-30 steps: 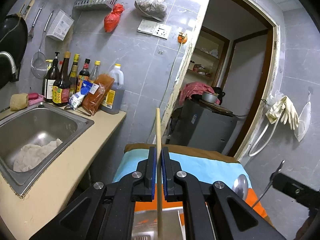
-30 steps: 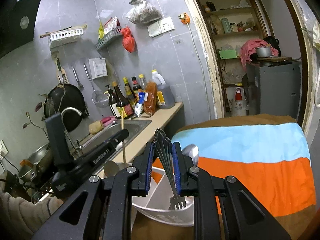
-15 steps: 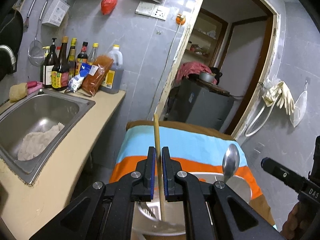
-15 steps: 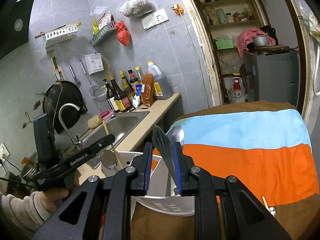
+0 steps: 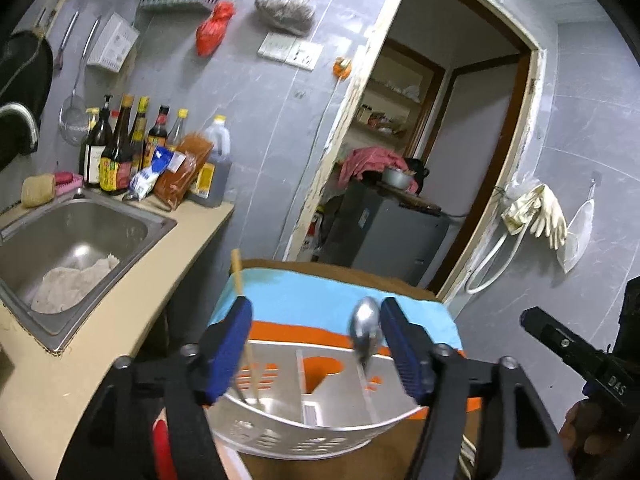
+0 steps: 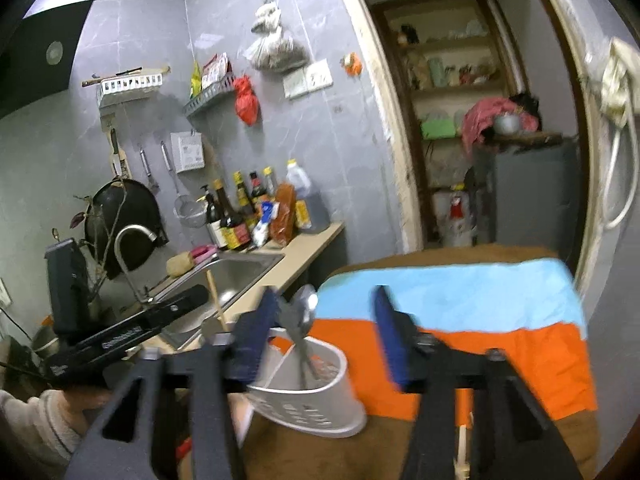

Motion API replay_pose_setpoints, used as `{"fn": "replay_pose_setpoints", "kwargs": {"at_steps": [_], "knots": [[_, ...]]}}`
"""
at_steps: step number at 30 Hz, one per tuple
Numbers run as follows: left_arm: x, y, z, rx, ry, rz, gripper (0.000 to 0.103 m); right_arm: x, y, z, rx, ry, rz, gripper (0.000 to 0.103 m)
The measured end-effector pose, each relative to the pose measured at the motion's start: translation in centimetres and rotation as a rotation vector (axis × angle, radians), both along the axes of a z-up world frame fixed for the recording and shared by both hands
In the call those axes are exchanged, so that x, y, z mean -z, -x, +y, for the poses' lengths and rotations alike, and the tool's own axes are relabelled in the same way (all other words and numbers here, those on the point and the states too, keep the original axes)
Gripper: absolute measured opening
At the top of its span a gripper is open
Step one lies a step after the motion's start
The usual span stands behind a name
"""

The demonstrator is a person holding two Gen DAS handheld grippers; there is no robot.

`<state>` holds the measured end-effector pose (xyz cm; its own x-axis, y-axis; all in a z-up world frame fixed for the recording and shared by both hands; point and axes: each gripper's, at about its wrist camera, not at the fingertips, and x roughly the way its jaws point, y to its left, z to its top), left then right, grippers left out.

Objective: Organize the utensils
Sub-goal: 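Move both grippers back down to the utensils on the cloth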

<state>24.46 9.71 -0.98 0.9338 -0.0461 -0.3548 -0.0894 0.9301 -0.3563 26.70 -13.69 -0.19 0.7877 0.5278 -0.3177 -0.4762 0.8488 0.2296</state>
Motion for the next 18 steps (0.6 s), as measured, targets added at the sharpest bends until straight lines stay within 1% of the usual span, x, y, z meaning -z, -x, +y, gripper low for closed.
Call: {"fn": "replay_pose_setpoints", "kwargs": {"at_steps": [1,2,3,4,6,7,9,11,13,14,18], "knots": [[-0.4,0.3,-0.7,-0.002,-0.011,-0.011,0.077,-0.4,0.5,-0.6,0.017,0.002,-0.021,0.062],[-0.8,0.7,-1.3,-0.003,-0.021,-0.022,0.086,-0.9,0.8,-1.1,0.031,0.005,-0.037,0.064],[-1.0,1.0,-1.8,-0.006,-0.027,-0.033,0.090,-1.3,1.3,-1.8,0.051,0.015,-0.055,0.067],[-1.4,1.2,-2.3,-0.009,-0.032,-0.045,0.092,-1.6,1.6,-2.3,0.069,0.024,-0.067,0.070],[-1.9,1.9,-3.4,-0.018,-0.047,-0.060,0.101,-2.3,2.3,-3.6,0.108,0.034,-0.095,0.081],[-2.1,2.1,-4.0,-0.026,-0.055,-0.065,0.102,-2.5,2.5,-4.2,0.123,0.034,-0.101,0.082],[-2.4,2.8,-5.2,-0.035,-0.074,-0.076,0.103,-2.9,2.9,-5.6,0.150,0.035,-0.108,0.089],[-2.5,3.2,-6.2,-0.040,-0.091,-0.080,0.103,-3.0,3.3,-7.1,0.178,0.045,-0.108,0.092],[-2.5,3.6,-7.3,-0.054,-0.106,-0.075,0.103,-3.0,3.6,-8.2,0.202,0.063,-0.106,0.100],[-2.3,3.9,-7.9,-0.059,-0.112,-0.070,0.103,-2.9,3.8,-8.9,0.217,0.073,-0.107,0.102],[-1.7,4.6,-9.8,-0.077,-0.124,-0.055,0.103,-2.6,4.9,-11.0,0.261,0.087,-0.135,0.102]]}}
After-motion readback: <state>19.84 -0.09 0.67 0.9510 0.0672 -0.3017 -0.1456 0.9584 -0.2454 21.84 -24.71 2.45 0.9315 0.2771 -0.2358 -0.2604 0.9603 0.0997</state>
